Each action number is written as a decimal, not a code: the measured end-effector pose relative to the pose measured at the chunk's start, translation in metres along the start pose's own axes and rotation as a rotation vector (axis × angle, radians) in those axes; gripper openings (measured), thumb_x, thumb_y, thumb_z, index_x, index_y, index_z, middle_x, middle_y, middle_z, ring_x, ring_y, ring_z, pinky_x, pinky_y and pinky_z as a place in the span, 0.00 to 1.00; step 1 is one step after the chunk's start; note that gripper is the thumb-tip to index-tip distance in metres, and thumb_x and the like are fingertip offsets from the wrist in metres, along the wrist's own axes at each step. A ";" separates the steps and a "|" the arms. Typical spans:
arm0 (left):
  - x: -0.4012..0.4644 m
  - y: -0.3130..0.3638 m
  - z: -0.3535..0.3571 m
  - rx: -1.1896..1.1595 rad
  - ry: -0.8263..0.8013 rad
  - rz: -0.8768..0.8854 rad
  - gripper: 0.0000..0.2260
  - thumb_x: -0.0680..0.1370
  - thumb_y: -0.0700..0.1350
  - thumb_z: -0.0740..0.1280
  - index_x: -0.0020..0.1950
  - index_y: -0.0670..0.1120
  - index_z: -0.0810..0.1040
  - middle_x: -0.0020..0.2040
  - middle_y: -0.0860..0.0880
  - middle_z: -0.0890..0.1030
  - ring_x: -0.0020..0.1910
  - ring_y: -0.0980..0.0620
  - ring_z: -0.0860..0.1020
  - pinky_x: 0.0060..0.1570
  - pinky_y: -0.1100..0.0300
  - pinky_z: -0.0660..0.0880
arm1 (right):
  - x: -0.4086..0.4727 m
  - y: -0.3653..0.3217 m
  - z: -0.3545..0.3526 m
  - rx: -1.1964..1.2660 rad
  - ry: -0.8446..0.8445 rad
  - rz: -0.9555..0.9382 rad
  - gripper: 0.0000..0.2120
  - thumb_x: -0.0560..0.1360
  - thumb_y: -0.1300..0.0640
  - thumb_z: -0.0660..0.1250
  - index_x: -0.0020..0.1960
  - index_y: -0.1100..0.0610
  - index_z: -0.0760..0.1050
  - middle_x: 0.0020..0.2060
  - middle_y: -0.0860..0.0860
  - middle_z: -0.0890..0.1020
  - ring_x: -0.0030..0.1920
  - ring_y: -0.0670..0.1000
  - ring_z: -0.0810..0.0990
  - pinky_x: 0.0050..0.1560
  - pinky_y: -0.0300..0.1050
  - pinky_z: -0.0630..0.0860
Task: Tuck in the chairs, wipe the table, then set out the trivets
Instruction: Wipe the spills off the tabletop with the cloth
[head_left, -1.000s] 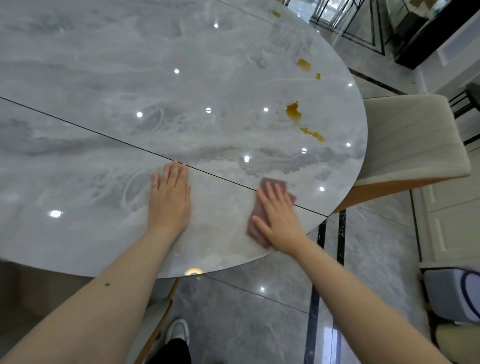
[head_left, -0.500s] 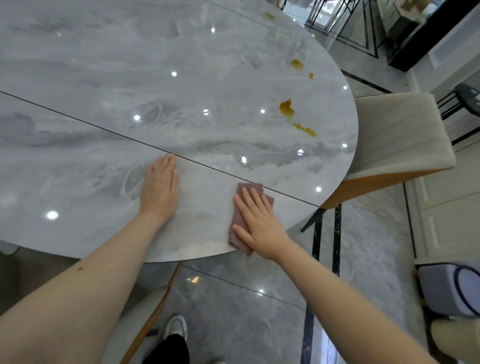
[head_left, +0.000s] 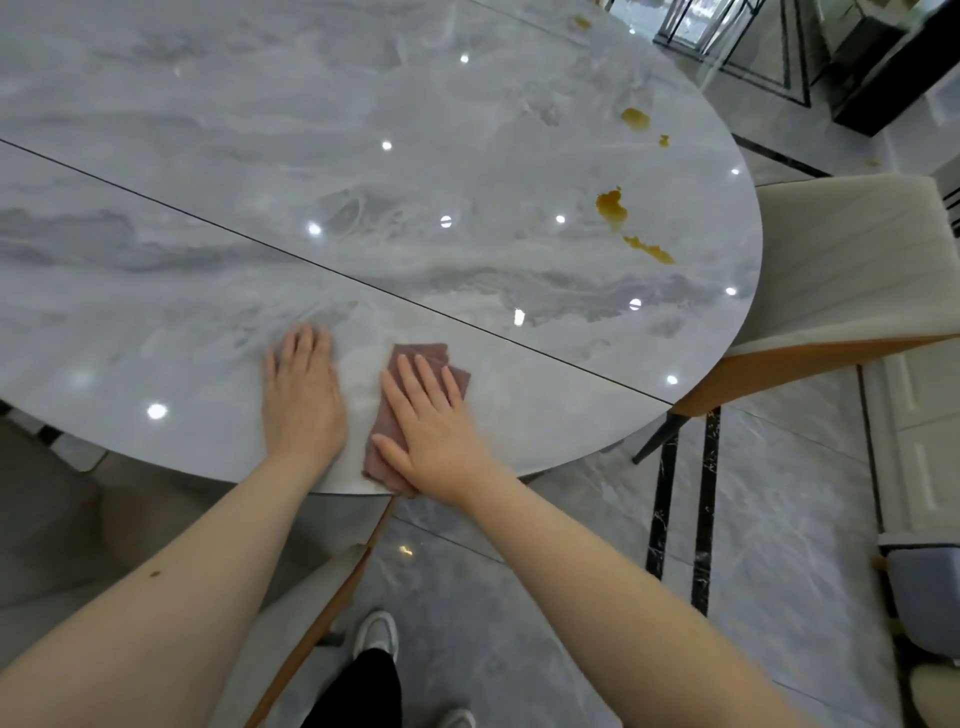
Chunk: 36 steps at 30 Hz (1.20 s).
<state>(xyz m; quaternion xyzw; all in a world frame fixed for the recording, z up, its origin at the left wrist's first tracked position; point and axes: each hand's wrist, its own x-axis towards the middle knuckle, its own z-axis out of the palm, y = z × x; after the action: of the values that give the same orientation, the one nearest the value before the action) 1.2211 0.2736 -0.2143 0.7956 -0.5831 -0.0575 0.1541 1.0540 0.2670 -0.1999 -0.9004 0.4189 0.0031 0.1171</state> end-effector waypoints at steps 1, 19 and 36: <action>-0.001 0.001 0.000 -0.003 -0.004 -0.005 0.20 0.82 0.41 0.52 0.75 0.39 0.60 0.75 0.41 0.60 0.75 0.43 0.56 0.74 0.48 0.46 | -0.015 0.011 -0.001 -0.027 -0.025 -0.052 0.34 0.78 0.40 0.49 0.78 0.57 0.49 0.77 0.56 0.49 0.77 0.56 0.43 0.74 0.52 0.36; 0.029 0.056 -0.007 -0.032 -0.070 0.005 0.20 0.74 0.34 0.59 0.67 0.39 0.70 0.69 0.39 0.69 0.65 0.38 0.69 0.63 0.45 0.64 | -0.020 0.116 -0.075 0.793 0.351 0.485 0.10 0.82 0.57 0.54 0.58 0.53 0.73 0.37 0.57 0.79 0.31 0.50 0.75 0.26 0.39 0.72; 0.124 0.250 0.069 -0.111 -0.181 0.328 0.20 0.77 0.41 0.61 0.68 0.39 0.70 0.71 0.40 0.67 0.71 0.39 0.65 0.70 0.45 0.57 | -0.019 0.303 -0.088 0.227 0.124 0.811 0.28 0.83 0.47 0.45 0.77 0.61 0.51 0.77 0.58 0.53 0.77 0.57 0.49 0.76 0.55 0.48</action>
<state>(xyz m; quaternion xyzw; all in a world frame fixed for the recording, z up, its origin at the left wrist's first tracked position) 1.0139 0.0756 -0.1907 0.6717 -0.7124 -0.1350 0.1519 0.8047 0.0736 -0.1752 -0.6426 0.7431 -0.0515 0.1793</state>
